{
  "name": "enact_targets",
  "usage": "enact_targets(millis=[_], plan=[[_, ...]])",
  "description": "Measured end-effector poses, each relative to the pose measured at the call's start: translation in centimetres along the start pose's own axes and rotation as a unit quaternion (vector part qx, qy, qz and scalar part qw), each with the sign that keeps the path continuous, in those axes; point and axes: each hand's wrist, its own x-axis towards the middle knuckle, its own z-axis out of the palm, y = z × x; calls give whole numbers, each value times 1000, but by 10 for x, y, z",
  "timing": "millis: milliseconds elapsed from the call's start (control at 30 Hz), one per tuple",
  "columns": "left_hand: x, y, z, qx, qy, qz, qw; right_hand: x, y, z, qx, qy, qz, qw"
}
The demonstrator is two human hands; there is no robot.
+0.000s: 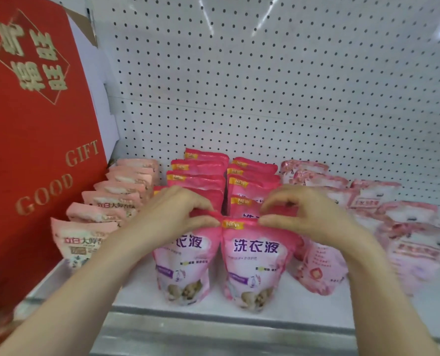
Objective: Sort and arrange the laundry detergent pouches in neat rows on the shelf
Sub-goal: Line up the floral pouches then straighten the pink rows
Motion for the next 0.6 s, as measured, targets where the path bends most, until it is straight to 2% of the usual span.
enact_targets(millis=[200,467,600], plan=[[-8,4,11,24,64,13,998,-6,0,35,-83,148,-12,986],[-24,17,19,78,163,40,983,-18,-10,47,-125,191,14,973],[-27,20,20,92,181,46,978,-22,-12,51,-117,178,19,977]])
